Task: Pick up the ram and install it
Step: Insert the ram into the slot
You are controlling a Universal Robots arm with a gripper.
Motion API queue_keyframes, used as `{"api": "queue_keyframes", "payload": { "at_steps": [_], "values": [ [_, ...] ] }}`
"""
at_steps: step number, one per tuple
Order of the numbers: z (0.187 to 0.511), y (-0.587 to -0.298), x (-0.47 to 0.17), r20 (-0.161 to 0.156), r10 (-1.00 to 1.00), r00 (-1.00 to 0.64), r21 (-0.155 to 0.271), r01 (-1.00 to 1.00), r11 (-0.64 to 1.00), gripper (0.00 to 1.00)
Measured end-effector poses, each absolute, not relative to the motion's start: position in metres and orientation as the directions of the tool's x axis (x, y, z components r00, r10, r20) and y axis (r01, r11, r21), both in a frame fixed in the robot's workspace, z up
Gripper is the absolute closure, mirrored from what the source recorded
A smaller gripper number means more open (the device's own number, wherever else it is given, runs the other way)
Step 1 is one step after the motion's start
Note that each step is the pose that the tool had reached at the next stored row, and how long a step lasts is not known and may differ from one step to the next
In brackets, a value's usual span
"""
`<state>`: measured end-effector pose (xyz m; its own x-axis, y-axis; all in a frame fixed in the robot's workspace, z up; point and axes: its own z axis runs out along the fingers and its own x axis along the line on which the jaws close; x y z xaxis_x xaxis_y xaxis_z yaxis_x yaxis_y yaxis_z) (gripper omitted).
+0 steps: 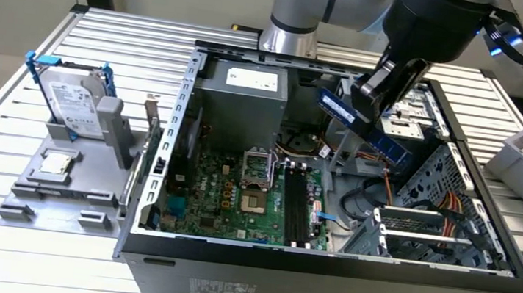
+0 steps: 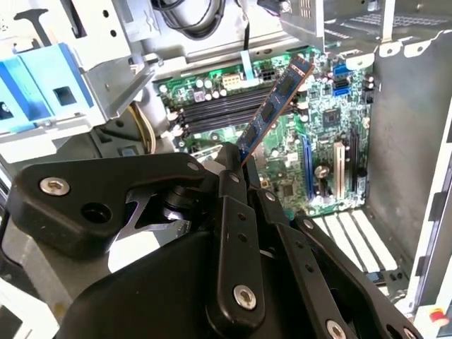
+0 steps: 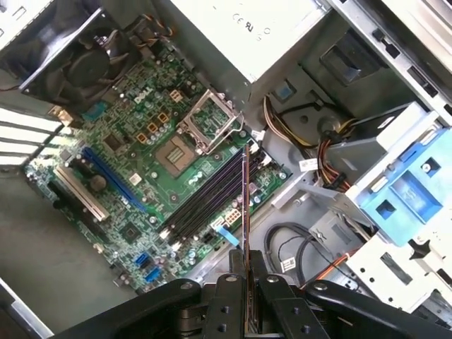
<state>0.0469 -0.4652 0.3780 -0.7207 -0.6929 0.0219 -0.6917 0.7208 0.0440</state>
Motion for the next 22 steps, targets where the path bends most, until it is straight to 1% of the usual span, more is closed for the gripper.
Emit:
{"api": "queue_keyframes", "payload": {
  "at_steps": [22],
  "values": [
    [0.3769, -0.4688, 0.0469, 0.022, -0.541, -0.841, 0.044, -0.540, 0.841, 1.00]
  ]
}}
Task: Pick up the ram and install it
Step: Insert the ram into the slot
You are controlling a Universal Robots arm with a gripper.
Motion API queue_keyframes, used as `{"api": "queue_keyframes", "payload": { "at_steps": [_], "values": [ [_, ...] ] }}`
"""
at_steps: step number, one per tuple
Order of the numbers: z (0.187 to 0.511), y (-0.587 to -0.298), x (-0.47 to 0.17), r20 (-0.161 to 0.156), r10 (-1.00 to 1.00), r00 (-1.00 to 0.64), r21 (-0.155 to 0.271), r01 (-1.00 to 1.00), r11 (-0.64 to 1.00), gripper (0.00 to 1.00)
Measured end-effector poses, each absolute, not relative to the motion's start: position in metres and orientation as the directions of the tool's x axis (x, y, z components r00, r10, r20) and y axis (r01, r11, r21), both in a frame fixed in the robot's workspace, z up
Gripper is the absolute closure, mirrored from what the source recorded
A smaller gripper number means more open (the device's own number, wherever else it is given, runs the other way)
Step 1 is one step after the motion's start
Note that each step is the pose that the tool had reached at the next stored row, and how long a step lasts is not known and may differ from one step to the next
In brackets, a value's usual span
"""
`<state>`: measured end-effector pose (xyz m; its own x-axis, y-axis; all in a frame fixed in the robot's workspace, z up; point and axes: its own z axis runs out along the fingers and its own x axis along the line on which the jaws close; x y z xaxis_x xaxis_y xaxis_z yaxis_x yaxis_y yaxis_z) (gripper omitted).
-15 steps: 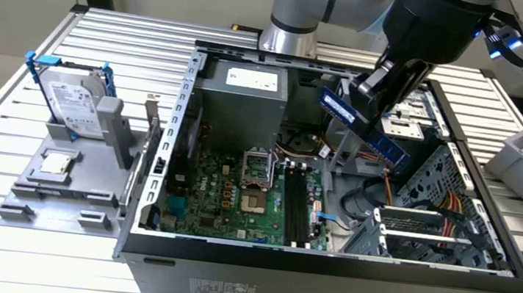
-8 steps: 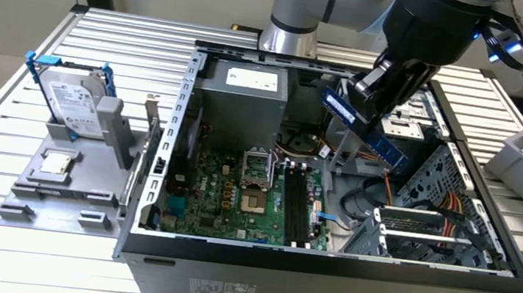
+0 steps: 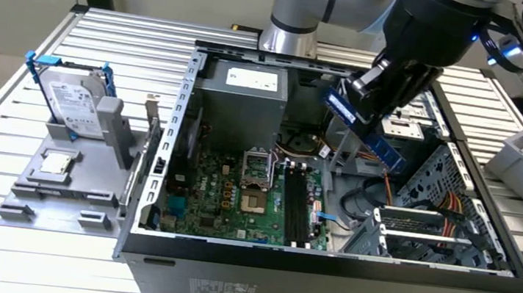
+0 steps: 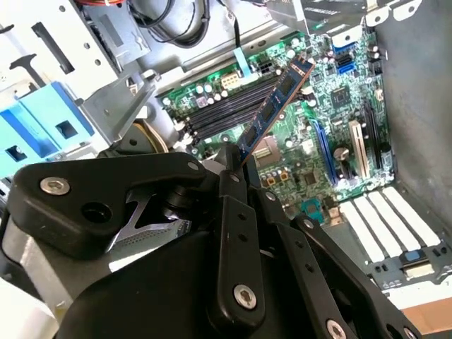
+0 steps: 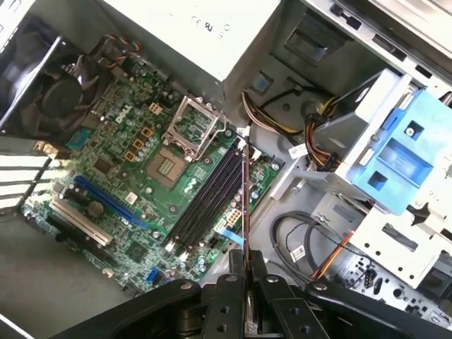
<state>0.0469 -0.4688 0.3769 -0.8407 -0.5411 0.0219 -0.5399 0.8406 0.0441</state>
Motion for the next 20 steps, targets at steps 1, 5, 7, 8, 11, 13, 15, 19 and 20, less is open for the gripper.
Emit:
{"api": "queue_keyframes", "payload": {
  "at_steps": [1, 5, 7, 8, 11, 13, 15, 19, 20],
  "values": [
    [0.3769, -0.4689, 0.0469, 0.022, -0.534, -0.845, 0.044, -0.533, 0.845, 1.00],
    [0.3768, -0.4696, 0.0469, 0.022, -0.502, -0.865, 0.044, -0.500, 0.865, 1.00],
    [0.3767, -0.4699, 0.0469, 0.022, -0.485, -0.874, 0.044, -0.484, 0.874, 1.00],
    [0.3767, -0.4700, 0.0469, 0.022, -0.476, -0.879, 0.044, -0.475, 0.879, 1.00],
    [0.3766, -0.4705, 0.0469, 0.022, -0.451, -0.892, 0.044, -0.450, 0.892, 1.00],
    [0.3765, -0.4708, 0.0469, 0.022, -0.434, -0.901, 0.044, -0.433, 0.900, 1.00],
    [0.3765, -0.4711, 0.0469, 0.022, -0.417, -0.909, 0.044, -0.416, 0.908, 1.00],
    [0.3763, -0.4718, 0.0469, 0.022, -0.382, -0.924, 0.044, -0.381, 0.924, 1.00],
    [0.3763, -0.4719, 0.0469, 0.022, -0.373, -0.928, 0.044, -0.372, 0.927, 1.00]
  ]
}}
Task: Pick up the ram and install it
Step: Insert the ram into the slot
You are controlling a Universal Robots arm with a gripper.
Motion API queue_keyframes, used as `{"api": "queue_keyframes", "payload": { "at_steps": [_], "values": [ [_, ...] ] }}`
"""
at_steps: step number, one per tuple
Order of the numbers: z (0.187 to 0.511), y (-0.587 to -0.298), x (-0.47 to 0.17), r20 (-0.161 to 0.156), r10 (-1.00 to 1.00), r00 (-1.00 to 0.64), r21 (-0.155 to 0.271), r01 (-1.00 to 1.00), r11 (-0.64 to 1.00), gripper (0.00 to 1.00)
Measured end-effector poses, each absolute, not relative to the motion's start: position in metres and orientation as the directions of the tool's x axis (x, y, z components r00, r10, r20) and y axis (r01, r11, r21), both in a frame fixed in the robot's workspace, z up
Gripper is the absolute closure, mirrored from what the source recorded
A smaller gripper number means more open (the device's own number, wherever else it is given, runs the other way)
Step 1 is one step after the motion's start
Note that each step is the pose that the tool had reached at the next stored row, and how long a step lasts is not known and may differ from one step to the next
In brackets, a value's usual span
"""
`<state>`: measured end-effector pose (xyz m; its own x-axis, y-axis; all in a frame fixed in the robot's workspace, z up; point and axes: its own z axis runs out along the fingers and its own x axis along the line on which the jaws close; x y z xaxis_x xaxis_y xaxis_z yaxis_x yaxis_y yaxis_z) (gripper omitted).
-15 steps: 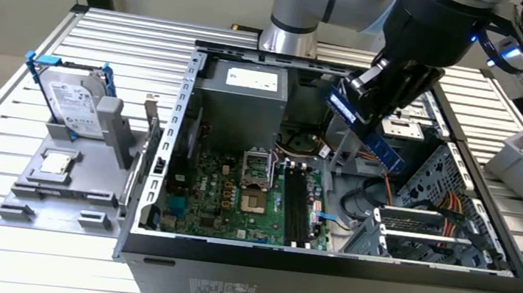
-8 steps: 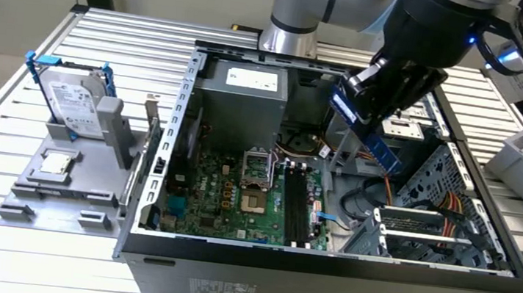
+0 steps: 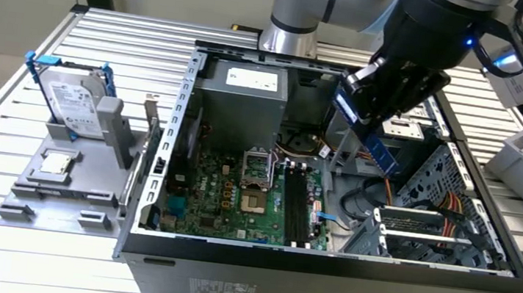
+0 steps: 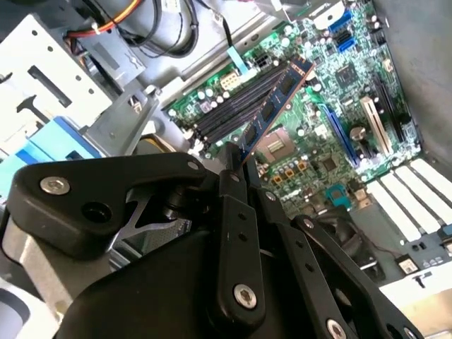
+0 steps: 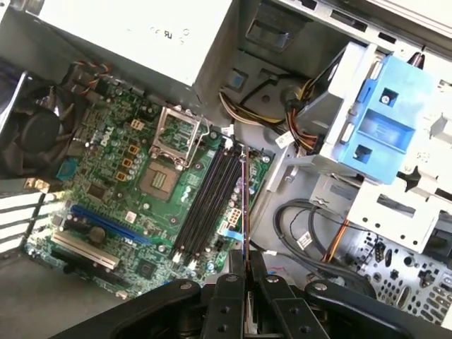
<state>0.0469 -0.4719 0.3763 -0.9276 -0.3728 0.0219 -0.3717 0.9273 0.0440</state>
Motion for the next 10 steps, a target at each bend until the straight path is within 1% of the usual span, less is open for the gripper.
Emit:
{"api": "queue_keyframes", "payload": {
  "at_steps": [10],
  "values": [
    [0.3760, -0.4736, 0.0470, 0.022, -0.284, -0.958, 0.044, -0.283, 0.958, 1.00]
  ]
}}
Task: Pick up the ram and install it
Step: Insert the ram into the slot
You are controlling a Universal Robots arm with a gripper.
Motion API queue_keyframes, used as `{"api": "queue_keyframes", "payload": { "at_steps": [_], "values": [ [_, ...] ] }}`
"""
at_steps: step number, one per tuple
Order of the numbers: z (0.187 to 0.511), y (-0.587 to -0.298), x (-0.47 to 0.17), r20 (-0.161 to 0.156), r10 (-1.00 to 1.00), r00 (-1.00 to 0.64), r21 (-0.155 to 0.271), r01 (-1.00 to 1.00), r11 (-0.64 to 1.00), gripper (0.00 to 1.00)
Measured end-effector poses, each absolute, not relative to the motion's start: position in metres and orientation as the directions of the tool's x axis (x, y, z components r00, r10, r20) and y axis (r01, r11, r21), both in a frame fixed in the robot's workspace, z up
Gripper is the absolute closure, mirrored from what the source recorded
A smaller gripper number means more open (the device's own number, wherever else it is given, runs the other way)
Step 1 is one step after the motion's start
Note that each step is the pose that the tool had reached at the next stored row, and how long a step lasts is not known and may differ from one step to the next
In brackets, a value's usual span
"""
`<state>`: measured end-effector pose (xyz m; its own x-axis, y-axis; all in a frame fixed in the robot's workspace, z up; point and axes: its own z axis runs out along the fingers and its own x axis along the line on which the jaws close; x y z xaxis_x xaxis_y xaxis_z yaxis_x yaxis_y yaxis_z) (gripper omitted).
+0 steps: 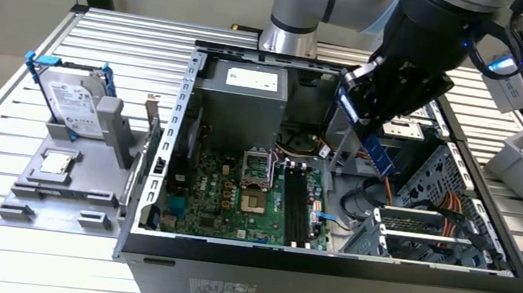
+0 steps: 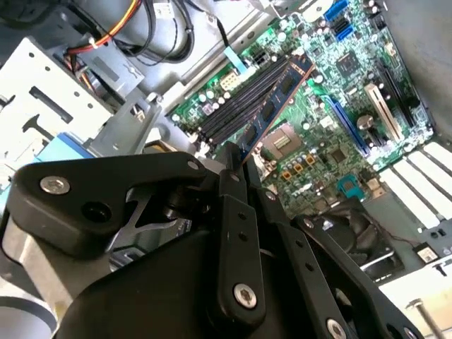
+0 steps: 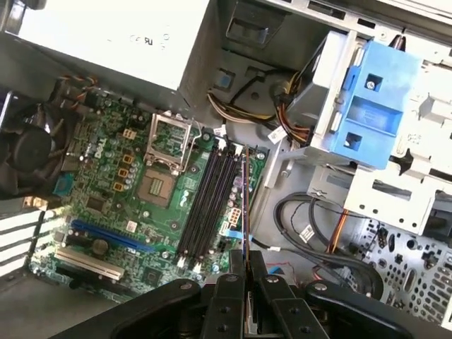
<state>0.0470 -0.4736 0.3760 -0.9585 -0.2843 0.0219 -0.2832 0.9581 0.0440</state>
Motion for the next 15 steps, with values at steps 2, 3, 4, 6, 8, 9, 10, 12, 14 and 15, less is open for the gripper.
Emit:
{"api": "queue_keyframes", "payload": {
  "at_steps": [2, 3, 4, 6, 8, 9, 10, 12, 14, 15],
  "values": [
    [0.3759, -0.4740, 0.0469, 0.022, -0.266, -0.964, 0.044, -0.265, 0.963, 1.00],
    [0.3759, -0.4742, 0.0469, 0.022, -0.257, -0.966, 0.044, -0.256, 0.966, 1.00],
    [0.3759, -0.4743, 0.0469, 0.022, -0.248, -0.968, 0.044, -0.247, 0.968, 1.00],
    [0.3757, -0.4746, 0.0469, 0.022, -0.231, -0.973, 0.044, -0.230, 0.972, 1.00],
    [0.3757, -0.4749, 0.0469, 0.022, -0.213, -0.977, 0.044, -0.212, 0.976, 1.00],
    [0.3755, -0.4751, 0.0469, 0.022, -0.204, -0.979, 0.044, -0.202, 0.978, 1.00],
    [0.3756, -0.4753, 0.0469, 0.022, -0.194, -0.981, 0.044, -0.193, 0.980, 1.00],
    [0.3755, -0.4755, 0.0470, 0.022, -0.176, -0.984, 0.044, -0.175, 0.984, 1.00],
    [0.3754, -0.4758, 0.0470, 0.022, -0.158, -0.987, 0.044, -0.157, 0.987, 1.00],
    [0.3753, -0.4759, 0.0470, 0.022, -0.150, -0.989, 0.044, -0.148, 0.988, 1.00]
  ]
}}
